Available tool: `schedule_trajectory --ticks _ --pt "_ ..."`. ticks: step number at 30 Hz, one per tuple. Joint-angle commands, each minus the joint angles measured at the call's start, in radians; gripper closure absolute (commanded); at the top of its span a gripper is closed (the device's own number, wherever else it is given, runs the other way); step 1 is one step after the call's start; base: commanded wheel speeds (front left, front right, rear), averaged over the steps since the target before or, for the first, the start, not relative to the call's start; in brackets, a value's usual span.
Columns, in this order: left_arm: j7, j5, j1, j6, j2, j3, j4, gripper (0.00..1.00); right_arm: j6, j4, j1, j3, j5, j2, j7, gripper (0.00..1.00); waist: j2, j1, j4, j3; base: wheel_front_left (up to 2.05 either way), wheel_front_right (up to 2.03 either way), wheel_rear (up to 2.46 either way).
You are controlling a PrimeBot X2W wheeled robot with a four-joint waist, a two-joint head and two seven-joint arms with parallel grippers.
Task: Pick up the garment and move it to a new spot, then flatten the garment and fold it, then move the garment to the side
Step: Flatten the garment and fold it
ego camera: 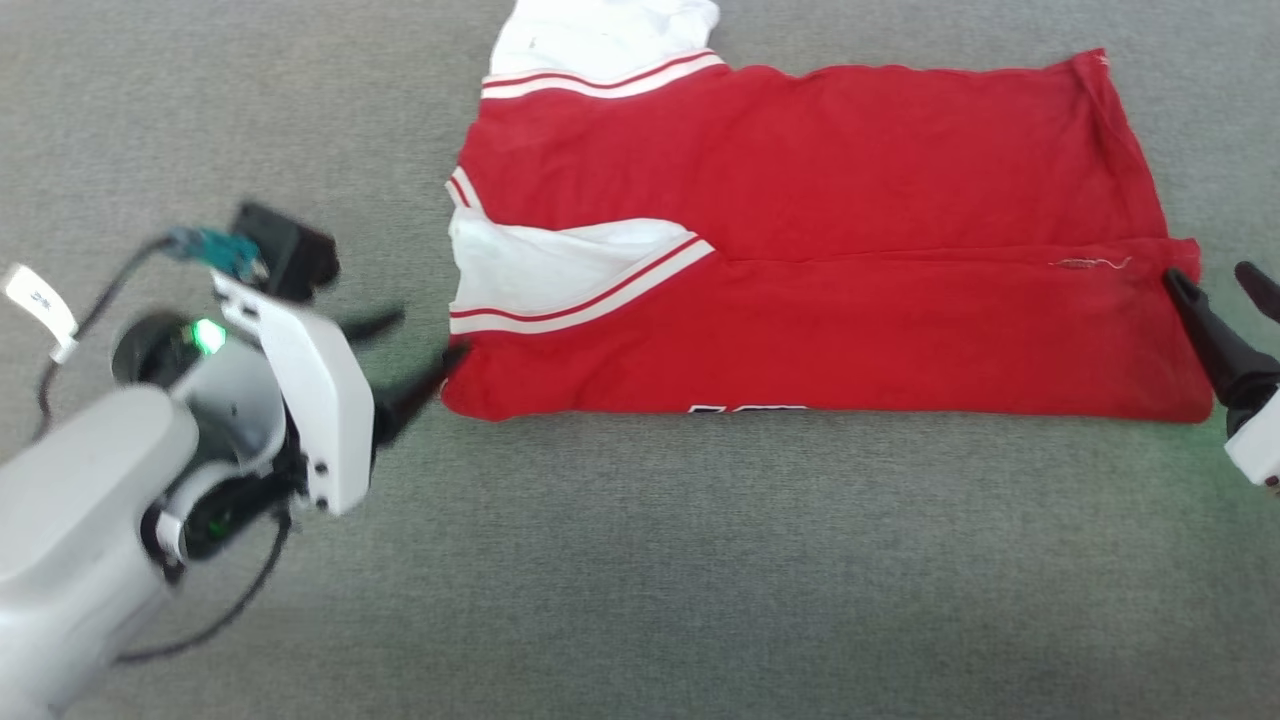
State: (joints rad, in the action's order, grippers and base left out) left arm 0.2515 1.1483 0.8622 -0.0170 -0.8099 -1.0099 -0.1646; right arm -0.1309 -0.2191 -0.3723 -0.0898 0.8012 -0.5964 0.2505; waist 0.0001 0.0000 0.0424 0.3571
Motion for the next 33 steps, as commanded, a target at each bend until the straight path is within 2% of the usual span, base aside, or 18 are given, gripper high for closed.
schedule_trajectory --ticks 1,6,10,11,12,13,14,15,16,17,21,27,33 --pt "0.037 0.021 -0.020 0.015 -0.011 -0.011 0.018 0.00 0.000 0.005 0.011 -0.002 0.007 0.008 -0.008 0.00 -0.0001 0.0000 -0.010 -0.001 0.00 0.00 0.00" --pt "0.133 0.102 -0.056 0.083 -0.019 -0.015 0.028 0.00 0.000 0.008 0.005 -0.012 0.010 0.015 -0.013 0.00 -0.0001 0.0000 -0.040 0.018 0.00 0.00 0.00" --pt "0.187 0.142 -0.043 0.087 0.020 -0.028 -0.044 0.00 0.000 0.006 -0.014 -0.019 0.011 0.015 -0.018 0.00 -0.0001 0.0000 -0.071 0.044 0.00 0.00 0.00" --pt "0.214 0.157 -0.046 0.078 0.048 -0.038 -0.087 0.00 0.000 0.005 -0.021 -0.027 0.010 0.016 -0.016 0.00 -0.0001 0.0000 -0.082 0.051 0.00 0.00 0.00" --pt "0.227 0.166 -0.051 0.073 0.063 -0.044 -0.108 0.01 0.000 0.004 -0.024 -0.031 0.009 0.015 -0.014 0.00 -0.0001 0.0000 -0.086 0.053 0.00 0.00 0.00" --pt "0.240 0.174 -0.055 0.065 0.075 -0.053 -0.128 0.07 0.000 0.004 -0.027 -0.035 0.008 0.014 -0.013 0.00 -0.0001 0.0000 -0.091 0.054 0.00 0.00 0.00" --pt "0.252 0.186 -0.059 0.053 0.089 -0.059 -0.142 0.15 0.000 0.003 -0.029 -0.039 0.006 0.011 -0.011 0.00 -0.0001 0.0000 -0.094 0.055 0.00 0.00 0.00" --pt "0.261 0.203 -0.064 0.041 0.104 -0.060 -0.154 0.35 0.000 0.001 -0.030 -0.043 0.005 0.008 -0.009 0.00 -0.0001 0.0000 -0.096 0.055 0.00 0.00 0.00" --pt "0.267 0.205 -0.065 0.023 0.116 -0.062 -0.160 0.62 0.000 0.000 -0.031 -0.047 0.002 0.004 -0.005 0.00 -0.0001 0.0000 -0.098 0.054 0.00 0.00 0.00" --pt "0.267 0.207 -0.065 0.006 0.124 -0.064 -0.162 1.00 0.000 0.001 -0.032 -0.052 -0.003 -0.003 0.000 0.00 -0.0001 0.0000 -0.099 0.054 0.00 0.00 0.00" --pt "0.238 0.203 -0.053 -0.022 0.122 -0.049 -0.181 1.00 0.000 0.011 -0.047 -0.082 -0.023 -0.037 0.029 0.00 -0.0001 0.0000 -0.101 0.051 0.00 0.00 0.00" --pt "0.216 0.181 -0.037 -0.035 0.129 -0.046 -0.180 1.00 0.000 0.029 -0.070 -0.152 -0.039 -0.095 0.151 0.00 -0.0001 0.0000 -0.094 0.052 0.00 0.00 0.00" --pt "0.185 0.162 -0.022 -0.036 0.148 -0.045 -0.176 1.00 0.000 0.019 -0.110 -0.243 -0.016 -0.140 0.341 0.00 -0.0001 0.0000 -0.074 0.063 0.00 0.00 0.00"
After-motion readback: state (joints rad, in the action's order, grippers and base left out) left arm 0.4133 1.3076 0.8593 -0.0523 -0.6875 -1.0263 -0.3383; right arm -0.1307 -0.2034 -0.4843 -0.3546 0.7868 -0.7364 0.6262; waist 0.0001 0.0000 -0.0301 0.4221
